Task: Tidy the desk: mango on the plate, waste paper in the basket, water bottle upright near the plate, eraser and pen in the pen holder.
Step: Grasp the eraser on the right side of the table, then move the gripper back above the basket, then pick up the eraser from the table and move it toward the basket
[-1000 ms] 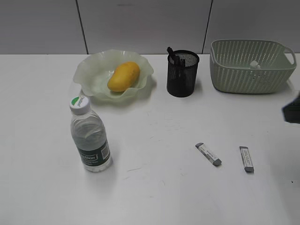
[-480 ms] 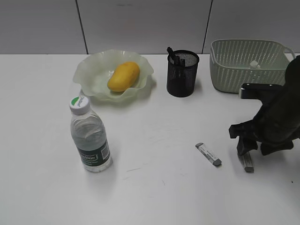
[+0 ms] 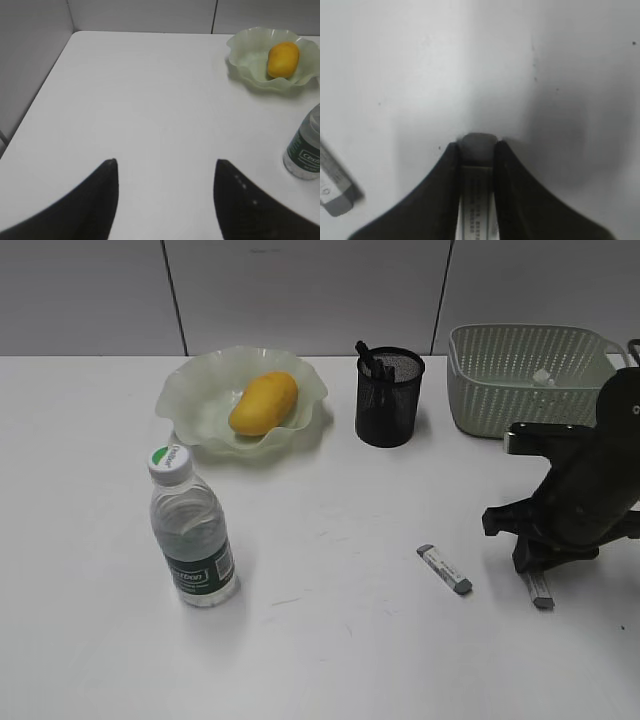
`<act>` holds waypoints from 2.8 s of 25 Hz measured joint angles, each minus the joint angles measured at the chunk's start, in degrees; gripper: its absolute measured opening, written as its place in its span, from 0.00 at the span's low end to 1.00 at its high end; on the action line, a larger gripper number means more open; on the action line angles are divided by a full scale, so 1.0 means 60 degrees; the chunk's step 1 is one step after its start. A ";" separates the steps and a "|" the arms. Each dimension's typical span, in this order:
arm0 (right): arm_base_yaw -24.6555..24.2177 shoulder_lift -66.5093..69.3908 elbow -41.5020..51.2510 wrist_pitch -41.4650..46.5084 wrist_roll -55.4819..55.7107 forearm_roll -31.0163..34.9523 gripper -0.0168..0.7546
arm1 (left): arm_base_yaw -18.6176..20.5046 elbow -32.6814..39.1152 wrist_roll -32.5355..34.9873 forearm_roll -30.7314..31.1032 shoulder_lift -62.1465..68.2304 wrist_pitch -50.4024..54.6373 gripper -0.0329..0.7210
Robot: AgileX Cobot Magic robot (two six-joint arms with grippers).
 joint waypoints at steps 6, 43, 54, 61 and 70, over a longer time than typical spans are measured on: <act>0.0000 -0.1815 0.0030 -0.0677 -0.0772 0.0028 0.23 | 0.0000 0.0000 0.0019 0.0000 0.0000 0.0000 0.64; 0.1090 -0.7786 0.1356 0.1924 -0.0465 -0.2072 0.66 | 0.0000 -0.0301 0.0968 -0.0513 0.1903 -0.1221 0.57; 0.1090 -1.6487 0.3160 0.4724 -0.0997 -0.1612 0.64 | -0.2295 -0.4110 0.6298 -0.5511 1.0392 -0.5661 0.46; 0.1090 -1.8002 0.3190 0.6077 -0.1062 -0.1558 0.58 | -0.6181 -0.8768 0.1217 -0.2885 1.6319 -0.4946 0.45; 0.1090 -1.8008 0.3448 0.5758 -0.1141 -0.1405 0.57 | -0.6599 -1.1819 -0.3992 -0.2435 2.1009 -0.3193 0.58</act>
